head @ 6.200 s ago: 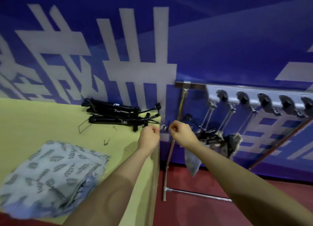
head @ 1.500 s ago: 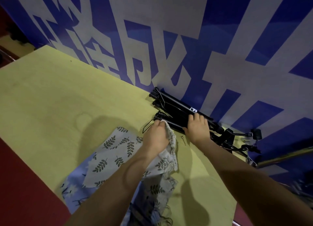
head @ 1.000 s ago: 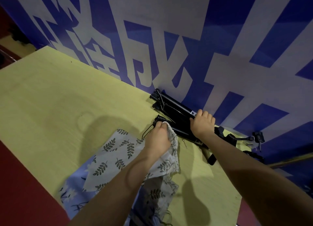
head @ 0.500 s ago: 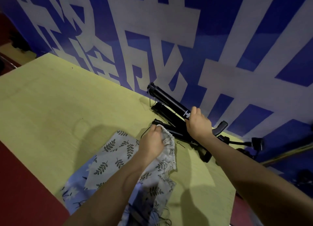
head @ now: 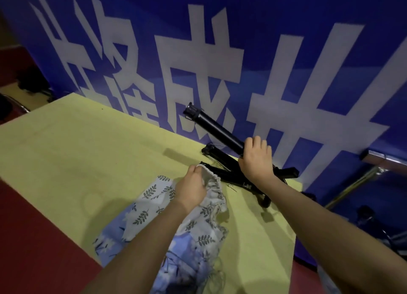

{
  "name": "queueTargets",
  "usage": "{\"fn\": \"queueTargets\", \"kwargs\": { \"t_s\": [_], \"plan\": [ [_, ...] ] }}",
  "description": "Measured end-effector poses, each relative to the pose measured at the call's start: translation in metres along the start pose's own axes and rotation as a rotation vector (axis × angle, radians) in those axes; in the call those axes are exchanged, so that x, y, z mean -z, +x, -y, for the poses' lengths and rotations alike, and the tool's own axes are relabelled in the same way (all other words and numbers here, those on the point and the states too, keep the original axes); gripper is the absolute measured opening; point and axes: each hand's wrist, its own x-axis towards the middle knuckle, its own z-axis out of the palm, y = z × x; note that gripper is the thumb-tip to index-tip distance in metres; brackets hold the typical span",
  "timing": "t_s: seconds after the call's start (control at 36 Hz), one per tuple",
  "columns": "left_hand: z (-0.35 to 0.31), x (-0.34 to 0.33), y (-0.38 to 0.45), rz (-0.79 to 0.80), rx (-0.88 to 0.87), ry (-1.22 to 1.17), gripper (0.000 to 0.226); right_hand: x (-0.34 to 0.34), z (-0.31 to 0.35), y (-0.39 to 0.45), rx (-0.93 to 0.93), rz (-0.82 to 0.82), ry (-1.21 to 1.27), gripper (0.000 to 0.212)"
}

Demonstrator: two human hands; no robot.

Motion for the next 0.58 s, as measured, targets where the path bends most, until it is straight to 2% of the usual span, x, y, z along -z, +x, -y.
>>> {"fn": "queueTargets", "kwargs": {
  "t_s": [0.17, 0.31, 0.58],
  "plan": [
    [0.002, 0.006, -0.016, -0.055, -0.019, -0.061, 0.052, 0.010, 0.000, -0.022, -0.020, 0.062, 0.016, 0.020],
    [0.003, 0.005, -0.027, -0.058, -0.035, -0.177, 0.055, 0.021, -0.003, -0.039, -0.043, 0.046, -0.007, 0.049],
    [-0.003, -0.001, -0.045, -0.009, -0.052, -0.275, 0.062, 0.047, -0.013, -0.089, -0.061, 0.159, -0.064, 0.034]
  ]
}}
